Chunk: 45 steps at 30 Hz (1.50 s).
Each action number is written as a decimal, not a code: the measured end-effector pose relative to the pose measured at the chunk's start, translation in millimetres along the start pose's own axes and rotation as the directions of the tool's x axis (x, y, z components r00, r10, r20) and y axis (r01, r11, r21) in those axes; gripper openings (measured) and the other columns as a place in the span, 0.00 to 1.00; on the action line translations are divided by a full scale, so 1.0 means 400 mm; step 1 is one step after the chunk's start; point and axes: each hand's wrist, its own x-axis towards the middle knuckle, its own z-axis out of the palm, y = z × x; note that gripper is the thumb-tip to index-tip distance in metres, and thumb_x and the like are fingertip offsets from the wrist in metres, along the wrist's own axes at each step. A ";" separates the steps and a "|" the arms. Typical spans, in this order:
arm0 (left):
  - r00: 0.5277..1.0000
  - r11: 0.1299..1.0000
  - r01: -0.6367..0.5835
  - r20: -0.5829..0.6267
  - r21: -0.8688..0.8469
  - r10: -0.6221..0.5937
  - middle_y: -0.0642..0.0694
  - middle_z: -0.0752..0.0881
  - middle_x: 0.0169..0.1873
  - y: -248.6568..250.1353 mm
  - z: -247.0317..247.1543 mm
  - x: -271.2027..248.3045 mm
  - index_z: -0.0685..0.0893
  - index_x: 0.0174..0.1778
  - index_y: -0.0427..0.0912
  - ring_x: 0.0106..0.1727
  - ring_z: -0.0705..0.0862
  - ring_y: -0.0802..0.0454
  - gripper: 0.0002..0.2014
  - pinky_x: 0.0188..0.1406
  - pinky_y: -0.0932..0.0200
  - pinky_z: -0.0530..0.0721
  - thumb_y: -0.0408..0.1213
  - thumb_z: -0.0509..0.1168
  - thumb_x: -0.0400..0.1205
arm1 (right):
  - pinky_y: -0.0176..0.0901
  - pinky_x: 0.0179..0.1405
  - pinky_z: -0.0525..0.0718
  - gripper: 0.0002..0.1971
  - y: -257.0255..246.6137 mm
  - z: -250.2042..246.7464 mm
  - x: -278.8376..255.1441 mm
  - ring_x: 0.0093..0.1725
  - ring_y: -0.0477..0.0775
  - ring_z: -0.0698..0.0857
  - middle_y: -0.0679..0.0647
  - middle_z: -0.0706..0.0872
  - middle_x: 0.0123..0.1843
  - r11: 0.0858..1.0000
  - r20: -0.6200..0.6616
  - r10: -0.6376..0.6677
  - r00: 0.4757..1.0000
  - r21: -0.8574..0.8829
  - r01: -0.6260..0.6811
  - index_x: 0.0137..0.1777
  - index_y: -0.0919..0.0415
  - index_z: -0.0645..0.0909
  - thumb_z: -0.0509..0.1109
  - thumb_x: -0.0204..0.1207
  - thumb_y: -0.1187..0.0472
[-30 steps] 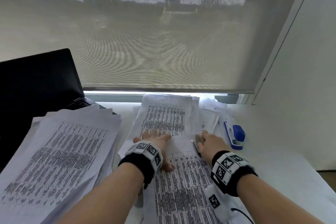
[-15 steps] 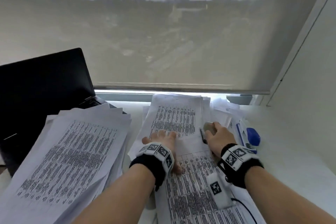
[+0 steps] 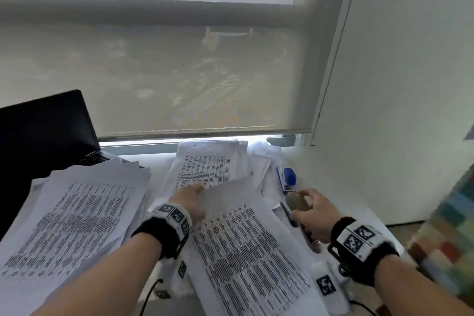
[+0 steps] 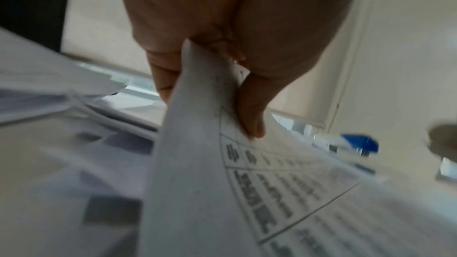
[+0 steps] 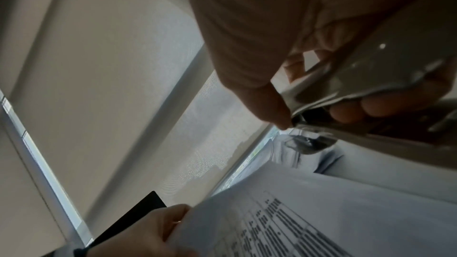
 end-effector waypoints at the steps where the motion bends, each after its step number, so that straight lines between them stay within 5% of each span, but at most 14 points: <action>1: 1.000 0.999 -0.005 -0.019 -0.052 0.004 0.54 0.81 0.38 0.006 -0.007 -0.023 0.79 0.49 0.47 0.38 0.80 0.58 0.09 0.48 0.60 0.85 0.28 0.69 0.78 | 0.32 0.30 0.78 0.24 0.009 -0.014 -0.024 0.34 0.49 0.81 0.54 0.85 0.45 0.999 0.003 0.000 1.000 -0.052 0.000 0.64 0.55 0.74 0.76 0.69 0.62; 4: 0.998 0.983 -0.040 -0.047 -0.178 0.032 0.57 0.80 0.35 0.018 -0.016 -0.076 0.84 0.52 0.48 0.42 0.81 0.54 0.16 0.63 0.55 0.81 0.25 0.73 0.73 | 0.38 0.47 0.78 0.26 0.053 -0.052 -0.088 0.50 0.55 0.85 0.56 0.86 0.55 0.977 -0.038 0.022 0.999 -0.209 -0.030 0.64 0.56 0.78 0.78 0.66 0.57; 10: 0.989 0.982 -0.148 -0.041 -0.118 0.144 0.42 0.86 0.61 0.083 0.010 -0.119 0.80 0.71 0.38 0.57 0.83 0.48 0.33 0.68 0.56 0.76 0.28 0.79 0.68 | 0.35 0.43 0.73 0.16 0.165 -0.122 -0.212 0.49 0.55 0.83 0.54 0.85 0.49 0.943 -0.083 0.102 0.991 -0.308 -0.122 0.55 0.57 0.82 0.75 0.70 0.53; 13: 0.973 0.975 -0.222 -0.057 0.001 0.222 0.47 0.88 0.52 0.121 0.031 -0.128 0.84 0.65 0.43 0.56 0.84 0.47 0.27 0.65 0.53 0.81 0.29 0.79 0.69 | 0.37 0.41 0.76 0.11 0.259 -0.141 -0.290 0.45 0.53 0.85 0.51 0.87 0.44 0.952 -0.140 0.154 0.978 -0.245 -0.184 0.48 0.54 0.83 0.76 0.68 0.54; 16: 0.966 0.968 -0.236 -0.084 0.087 0.243 0.54 0.85 0.38 0.132 0.027 -0.133 0.86 0.50 0.46 0.44 0.84 0.51 0.15 0.46 0.53 0.86 0.28 0.75 0.70 | 0.43 0.42 0.84 0.11 0.394 -0.133 -0.373 0.44 0.55 0.88 0.54 0.90 0.41 0.943 -0.110 0.276 0.955 -0.161 -0.291 0.43 0.56 0.84 0.77 0.67 0.51; 20: 0.967 0.963 -0.230 -0.079 0.144 0.243 0.53 0.84 0.38 0.144 0.033 -0.139 0.86 0.52 0.47 0.44 0.83 0.49 0.17 0.45 0.54 0.82 0.27 0.75 0.70 | 0.42 0.57 0.79 0.25 0.585 -0.080 -0.430 0.60 0.58 0.83 0.58 0.84 0.61 0.821 -0.062 0.519 0.853 -0.241 -0.517 0.62 0.61 0.80 0.76 0.69 0.49; 23: 0.957 0.958 -0.258 -0.104 0.123 0.271 0.52 0.84 0.39 0.171 0.065 -0.147 0.85 0.51 0.49 0.43 0.82 0.49 0.18 0.44 0.56 0.81 0.27 0.76 0.70 | 0.45 0.56 0.80 0.33 0.715 -0.007 -0.439 0.57 0.59 0.82 0.57 0.82 0.63 0.736 -0.035 0.629 0.777 -0.295 -0.609 0.67 0.58 0.75 0.70 0.69 0.36; 27: 0.939 0.944 -0.311 -0.117 0.108 0.323 0.51 0.86 0.38 0.207 0.111 -0.151 0.86 0.48 0.50 0.40 0.83 0.51 0.16 0.37 0.60 0.79 0.24 0.73 0.71 | 0.51 0.58 0.79 0.45 0.947 0.112 -0.387 0.57 0.59 0.81 0.54 0.76 0.71 0.699 0.060 0.651 0.757 -0.436 -0.567 0.83 0.48 0.51 0.62 0.69 0.32; 29: 0.938 0.942 -0.318 -0.107 0.104 0.328 0.54 0.84 0.35 0.219 0.117 -0.150 0.84 0.45 0.52 0.38 0.83 0.53 0.16 0.31 0.63 0.78 0.24 0.72 0.72 | 0.58 0.57 0.80 0.39 1.131 0.155 -0.313 0.59 0.61 0.80 0.51 0.77 0.70 0.667 0.084 0.647 0.758 -0.544 -0.509 0.79 0.39 0.60 0.58 0.66 0.30; 32: 0.941 0.944 -0.317 -0.093 0.095 0.325 0.53 0.84 0.34 0.232 0.111 -0.144 0.83 0.43 0.52 0.37 0.83 0.54 0.16 0.28 0.65 0.76 0.23 0.71 0.72 | 0.55 0.54 0.81 0.36 1.065 0.141 -0.337 0.54 0.59 0.81 0.53 0.80 0.63 0.705 0.144 0.655 0.742 -0.470 -0.531 0.76 0.48 0.67 0.53 0.71 0.31; 37: 0.944 0.949 -0.301 -0.111 0.093 0.310 0.49 0.85 0.33 0.230 0.094 -0.137 0.82 0.38 0.50 0.35 0.82 0.54 0.15 0.25 0.65 0.75 0.21 0.69 0.72 | 0.42 0.56 0.81 0.36 0.737 0.033 -0.418 0.54 0.56 0.80 0.54 0.79 0.68 0.723 0.040 0.678 0.734 -0.217 -0.656 0.76 0.56 0.69 0.66 0.73 0.36; 40: 0.949 0.957 -0.282 -0.126 0.073 0.290 0.50 0.84 0.32 0.217 0.076 -0.129 0.84 0.42 0.46 0.34 0.81 0.55 0.14 0.24 0.67 0.73 0.20 0.70 0.71 | 0.42 0.51 0.80 0.31 0.651 -0.018 -0.404 0.53 0.58 0.82 0.55 0.83 0.56 0.793 0.062 0.608 0.791 -0.085 -0.603 0.64 0.58 0.78 0.69 0.70 0.35; 42: 0.953 0.963 -0.264 -0.136 0.058 0.269 0.50 0.84 0.33 0.198 0.057 -0.120 0.84 0.42 0.47 0.35 0.81 0.54 0.14 0.27 0.65 0.76 0.22 0.73 0.70 | 0.39 0.40 0.80 0.29 0.570 -0.074 -0.383 0.43 0.61 0.86 0.54 0.84 0.42 0.859 0.009 0.511 0.859 -0.030 -0.511 0.48 0.58 0.83 0.66 0.67 0.31; 45: 0.967 0.980 -0.195 -0.160 0.048 0.200 0.50 0.88 0.38 0.159 0.024 -0.102 0.84 0.42 0.51 0.40 0.85 0.50 0.15 0.40 0.58 0.83 0.28 0.79 0.69 | 0.38 0.25 0.71 0.19 0.394 -0.182 -0.360 0.24 0.56 0.79 0.56 0.78 0.26 0.943 -0.069 0.333 0.941 0.005 -0.333 0.30 0.60 0.77 0.69 0.74 0.46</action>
